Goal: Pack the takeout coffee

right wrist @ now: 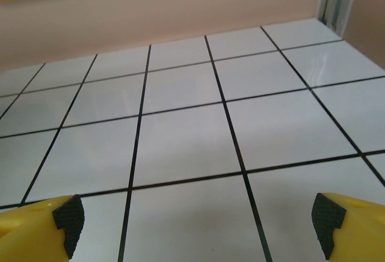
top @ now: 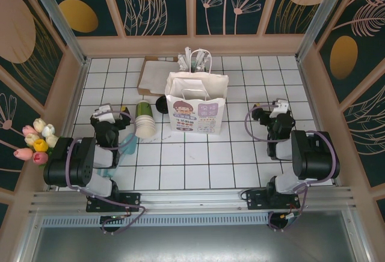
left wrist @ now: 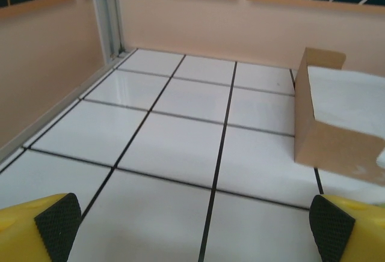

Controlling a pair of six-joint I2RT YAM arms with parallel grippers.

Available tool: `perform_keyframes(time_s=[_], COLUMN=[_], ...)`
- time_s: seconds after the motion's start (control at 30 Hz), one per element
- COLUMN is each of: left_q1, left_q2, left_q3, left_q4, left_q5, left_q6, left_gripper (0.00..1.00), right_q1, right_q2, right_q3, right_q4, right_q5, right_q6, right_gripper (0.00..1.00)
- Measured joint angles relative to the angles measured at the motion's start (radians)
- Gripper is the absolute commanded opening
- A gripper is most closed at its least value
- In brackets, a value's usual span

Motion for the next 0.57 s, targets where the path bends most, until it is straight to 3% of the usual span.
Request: perform_keyframes(time_s=[0.3,0.57], left_q1=[0.0,0.0], left_q2=[0.0,0.0], left_q3=[0.025,0.045], left_q4=[0.013,0.002], left_q5=[-0.016,0.033], left_q6=[0.0,0.017], left_gripper=[0.99,0.99], right_q1=[0.0,0.0], right_q2=[0.0,0.0], right_q3=[0.0,0.0], right_q4=[0.021,0.023], right_q5=[0.011,0.011], right_q6=[0.0,0.0], right_gripper=[0.99,0.99])
